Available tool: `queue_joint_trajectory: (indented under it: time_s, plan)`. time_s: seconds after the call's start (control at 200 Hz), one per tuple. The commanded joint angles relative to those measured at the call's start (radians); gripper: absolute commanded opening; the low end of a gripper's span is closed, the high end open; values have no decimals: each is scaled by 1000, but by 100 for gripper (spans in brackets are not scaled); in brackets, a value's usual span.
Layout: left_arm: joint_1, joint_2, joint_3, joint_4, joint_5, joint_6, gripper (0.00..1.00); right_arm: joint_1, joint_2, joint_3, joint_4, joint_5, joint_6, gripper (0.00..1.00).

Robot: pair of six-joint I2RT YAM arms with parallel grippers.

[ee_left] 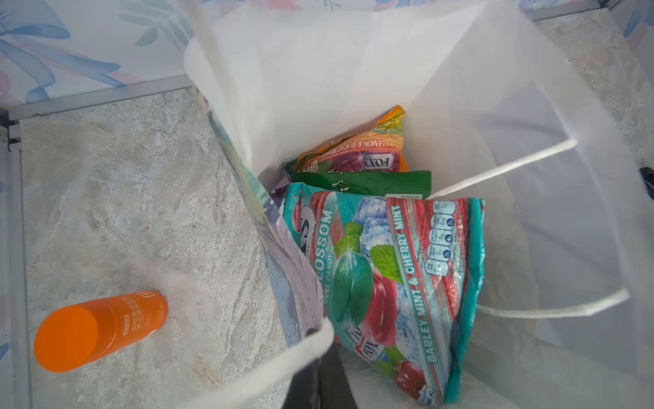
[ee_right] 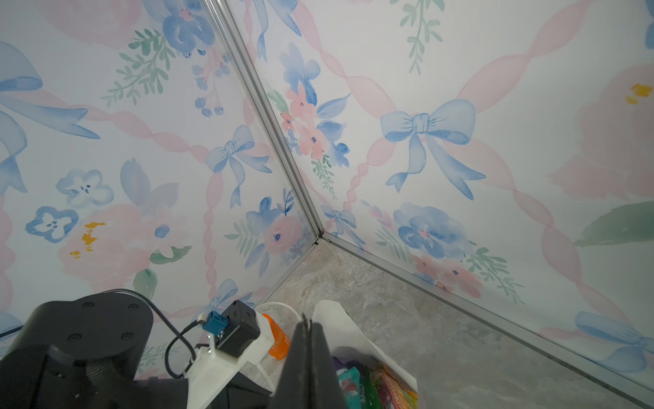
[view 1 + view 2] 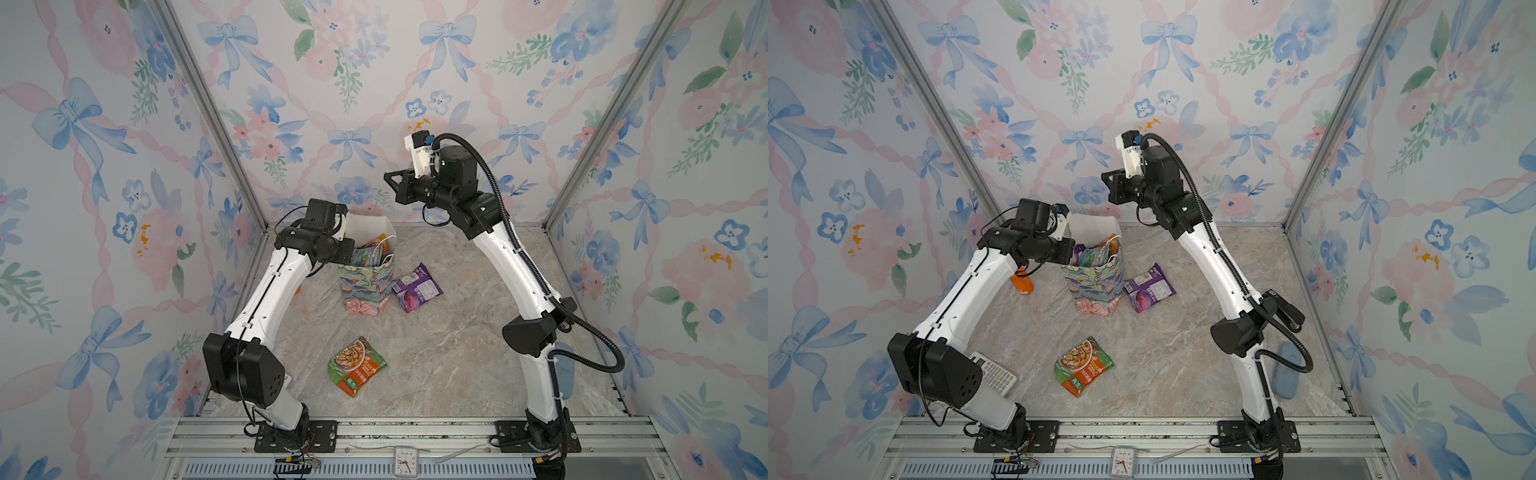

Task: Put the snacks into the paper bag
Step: 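Lower the teal packet into the bag opening beside the left gripper, then open the right gripper to release the teal packet and raise it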

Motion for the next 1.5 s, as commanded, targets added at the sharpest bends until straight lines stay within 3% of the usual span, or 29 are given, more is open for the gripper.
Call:
queue_joint_trajectory:
  time_s: [0.0, 0.3, 0.425, 0.55, 0.775, 0.945, 1.135, 1.495]
  plan:
    - [-2, -9, -9, -6, 1, 13, 0, 4, -36, -53, -19, -6, -18, 0]
    - [-2, -14, -7, -7, -5, 16, 0, -13, -175, -339, -28, 22, -62, 16]
    - [-2, -14, -5, -6, -4, 15, 0, -4, -166, -300, -176, 31, -141, 19]
    - [-2, -11, -5, -7, -2, 15, 0, 23, -168, -302, -271, 117, -202, 23]
    - [-2, -15, 1, -7, 6, 10, 0, 62, -167, -334, -337, 169, -211, 41]
    - [-2, -17, 11, -7, 14, 7, 0, 80, -148, -336, -371, 177, -202, 49]
    - [-3, -25, 5, -7, 13, 7, 0, 88, -111, -341, -411, 221, -197, 50]
    - [-3, -32, -1, -8, 13, 8, 0, 86, -35, -309, -431, 188, -169, 49]
